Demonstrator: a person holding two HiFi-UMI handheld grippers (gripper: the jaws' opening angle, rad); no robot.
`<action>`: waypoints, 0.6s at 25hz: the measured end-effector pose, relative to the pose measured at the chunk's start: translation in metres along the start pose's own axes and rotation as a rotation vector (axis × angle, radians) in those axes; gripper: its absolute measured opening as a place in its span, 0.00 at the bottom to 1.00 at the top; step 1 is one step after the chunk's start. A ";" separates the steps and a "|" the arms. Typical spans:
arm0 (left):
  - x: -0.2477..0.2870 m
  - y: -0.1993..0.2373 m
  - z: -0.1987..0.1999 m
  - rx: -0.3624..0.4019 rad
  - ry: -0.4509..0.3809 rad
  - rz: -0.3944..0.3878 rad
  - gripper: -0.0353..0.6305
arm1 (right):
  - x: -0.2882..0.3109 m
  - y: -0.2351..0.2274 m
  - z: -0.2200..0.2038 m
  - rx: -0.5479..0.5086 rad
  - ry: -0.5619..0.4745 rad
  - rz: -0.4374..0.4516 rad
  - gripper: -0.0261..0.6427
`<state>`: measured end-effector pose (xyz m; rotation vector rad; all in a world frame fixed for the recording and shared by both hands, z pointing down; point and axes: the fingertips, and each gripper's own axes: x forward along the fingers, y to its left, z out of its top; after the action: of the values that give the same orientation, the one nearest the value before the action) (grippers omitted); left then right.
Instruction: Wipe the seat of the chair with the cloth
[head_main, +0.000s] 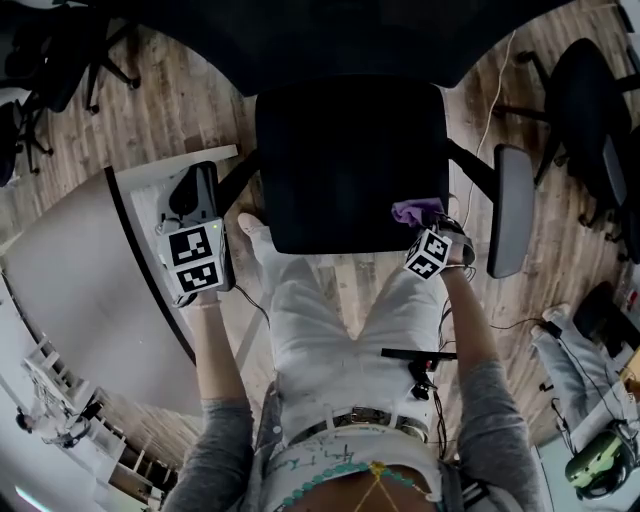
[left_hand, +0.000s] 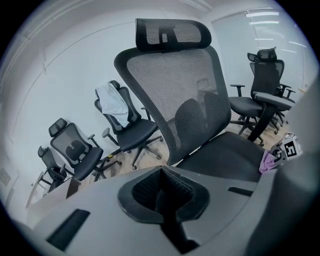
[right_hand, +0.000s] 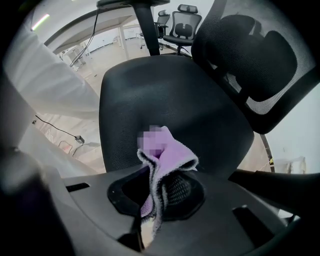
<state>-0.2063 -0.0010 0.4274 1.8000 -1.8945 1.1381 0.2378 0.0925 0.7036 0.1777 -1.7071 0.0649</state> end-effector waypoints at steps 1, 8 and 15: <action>0.000 0.001 0.000 -0.005 0.000 -0.002 0.06 | 0.001 -0.001 0.000 0.000 -0.004 0.004 0.11; 0.000 0.005 -0.001 -0.004 -0.001 0.006 0.06 | -0.006 0.000 0.021 -0.050 -0.047 0.033 0.11; 0.001 0.007 -0.002 0.034 0.008 0.027 0.06 | -0.048 0.049 0.125 -0.275 -0.347 0.102 0.11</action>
<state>-0.2137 -0.0009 0.4270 1.7900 -1.9114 1.1920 0.1144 0.1266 0.6415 -0.1110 -2.0495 -0.1325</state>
